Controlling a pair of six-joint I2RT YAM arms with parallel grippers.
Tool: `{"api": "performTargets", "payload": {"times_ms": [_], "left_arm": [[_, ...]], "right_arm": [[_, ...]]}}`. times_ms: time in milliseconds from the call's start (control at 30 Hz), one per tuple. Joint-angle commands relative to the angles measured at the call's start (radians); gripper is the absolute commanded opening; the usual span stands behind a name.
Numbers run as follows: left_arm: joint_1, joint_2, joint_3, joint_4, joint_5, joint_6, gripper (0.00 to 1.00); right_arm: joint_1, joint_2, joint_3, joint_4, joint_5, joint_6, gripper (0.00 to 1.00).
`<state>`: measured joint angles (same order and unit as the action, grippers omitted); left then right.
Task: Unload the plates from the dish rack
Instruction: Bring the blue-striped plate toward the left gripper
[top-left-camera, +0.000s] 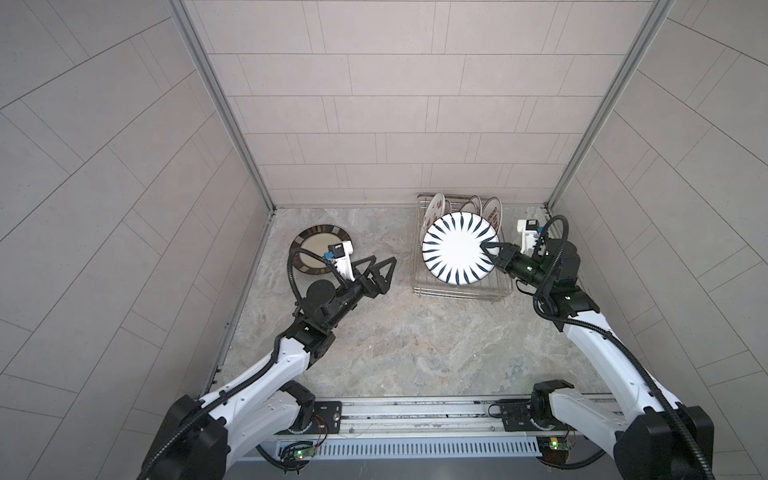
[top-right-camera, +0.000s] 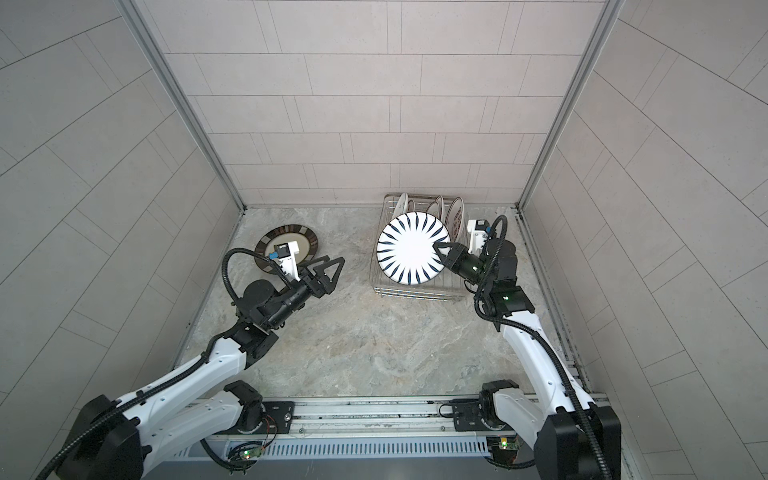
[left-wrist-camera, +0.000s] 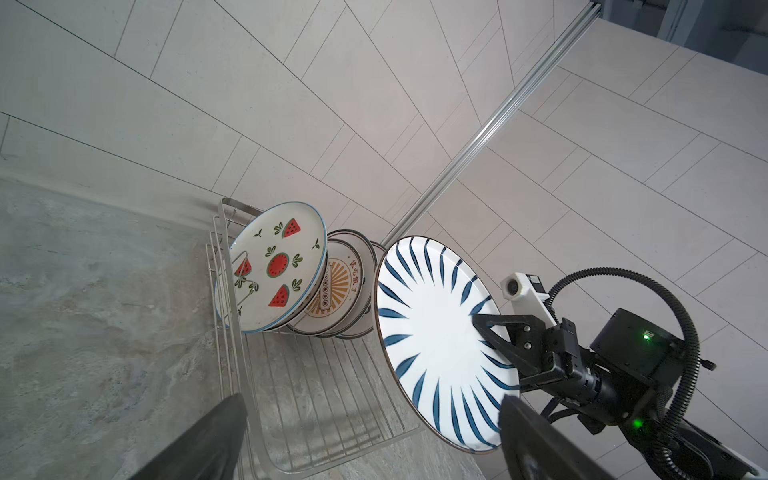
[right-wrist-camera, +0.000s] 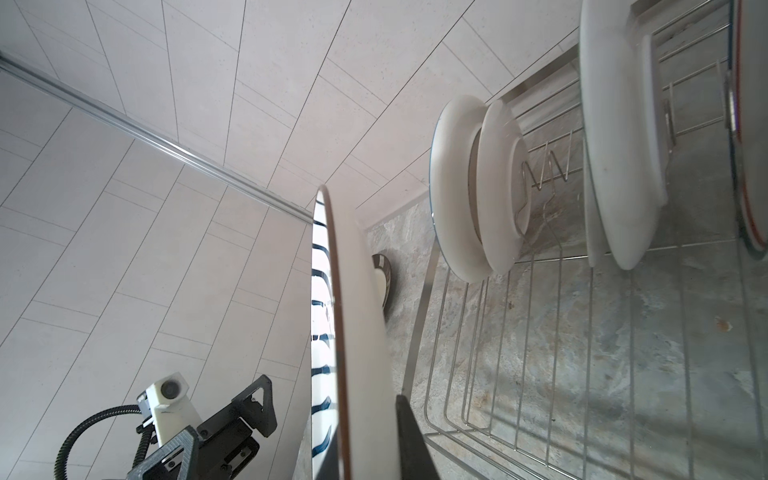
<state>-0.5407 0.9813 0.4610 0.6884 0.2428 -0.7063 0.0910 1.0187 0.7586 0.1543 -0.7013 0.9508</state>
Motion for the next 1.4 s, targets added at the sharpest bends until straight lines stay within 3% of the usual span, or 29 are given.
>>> {"api": "performTargets", "payload": {"times_ms": [0, 333, 467, 567, 667, 900, 1000, 1200, 1367], "left_arm": [[-0.008, 0.018, -0.004, 0.047, 0.017, 0.006, 1.00], [-0.016, 0.145, 0.011, 0.218, 0.117, -0.106, 0.97], [-0.020, 0.157, 0.010, 0.229, 0.122, -0.117, 0.94], [-0.021, 0.173, 0.004, 0.258, 0.134, -0.132, 0.81], [-0.020, 0.194, 0.012, 0.264, 0.147, -0.154, 0.56], [-0.020, 0.212, 0.013, 0.281, 0.163, -0.196, 0.24], [-0.020, 0.218, 0.011, 0.301, 0.166, -0.219, 0.20], [-0.019, 0.280, 0.010, 0.423, 0.205, -0.304, 0.03], [-0.018, 0.297, 0.011, 0.436, 0.173, -0.322, 0.00]], "right_arm": [[0.049, -0.058, 0.018, 0.155, -0.004, 0.022, 0.05], [0.230, 0.001, 0.039, 0.193, 0.014, -0.024, 0.04], [0.254, 0.032, 0.039, 0.219, 0.007, -0.027, 0.04], [0.260, 0.059, 0.042, 0.248, -0.011, -0.017, 0.04], [0.265, 0.078, 0.046, 0.254, -0.009, -0.017, 0.04], [0.281, 0.102, 0.051, 0.256, -0.016, -0.034, 0.04], [0.298, 0.126, 0.067, 0.229, -0.018, -0.058, 0.05], [0.311, 0.181, 0.099, 0.182, -0.025, -0.090, 0.08], [0.317, 0.199, 0.125, 0.112, -0.001, -0.135, 0.24]]}}
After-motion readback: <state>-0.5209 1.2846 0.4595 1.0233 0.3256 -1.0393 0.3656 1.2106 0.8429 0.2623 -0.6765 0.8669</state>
